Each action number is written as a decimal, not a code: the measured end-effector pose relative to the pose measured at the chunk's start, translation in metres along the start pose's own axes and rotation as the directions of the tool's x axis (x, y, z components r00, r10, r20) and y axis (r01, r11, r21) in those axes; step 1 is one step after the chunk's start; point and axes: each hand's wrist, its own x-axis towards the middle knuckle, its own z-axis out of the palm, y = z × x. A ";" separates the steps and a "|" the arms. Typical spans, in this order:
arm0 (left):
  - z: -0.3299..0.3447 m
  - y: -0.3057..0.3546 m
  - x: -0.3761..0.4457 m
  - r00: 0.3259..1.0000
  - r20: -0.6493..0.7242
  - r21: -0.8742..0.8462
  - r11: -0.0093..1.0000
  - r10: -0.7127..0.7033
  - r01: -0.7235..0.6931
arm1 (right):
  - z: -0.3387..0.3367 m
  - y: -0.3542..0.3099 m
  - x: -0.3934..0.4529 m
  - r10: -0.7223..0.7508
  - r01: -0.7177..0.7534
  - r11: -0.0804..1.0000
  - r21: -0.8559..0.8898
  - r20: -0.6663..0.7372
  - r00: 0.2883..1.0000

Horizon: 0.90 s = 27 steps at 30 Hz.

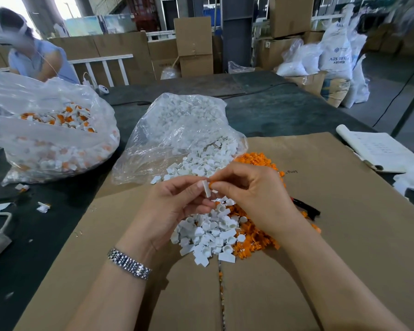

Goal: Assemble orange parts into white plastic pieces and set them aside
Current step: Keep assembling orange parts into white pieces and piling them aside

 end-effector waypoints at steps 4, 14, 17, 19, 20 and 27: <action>0.000 0.001 0.000 1.000 0.012 -0.060 0.998 -0.020 0.020 | -0.002 -0.002 0.000 -0.061 0.062 0.997 -0.053 0.026 0.998; 0.004 0.000 -0.001 0.999 0.027 -0.078 0.996 -0.046 0.048 | 0.000 -0.008 -0.002 -0.231 0.232 0.940 -0.250 0.036 0.972; 0.006 0.000 0.000 0.999 -0.005 -0.093 0.994 -0.050 0.049 | 0.001 -0.008 -0.002 -0.250 0.249 0.918 -0.308 0.037 0.968; 0.007 -0.001 -0.001 0.999 -0.004 -0.106 0.993 -0.048 0.048 | 0.001 -0.009 -0.001 -0.242 0.235 0.927 -0.291 0.014 0.970; 0.009 -0.001 -0.001 0.999 0.001 -0.114 0.992 -0.046 0.045 | 0.001 -0.009 -0.001 -0.242 0.232 0.934 -0.273 -0.002 0.970; 0.008 0.000 -0.001 0.999 -0.003 -0.139 0.990 -0.035 0.034 | -0.001 -0.006 -0.002 -0.164 0.162 0.973 -0.163 0.000 0.986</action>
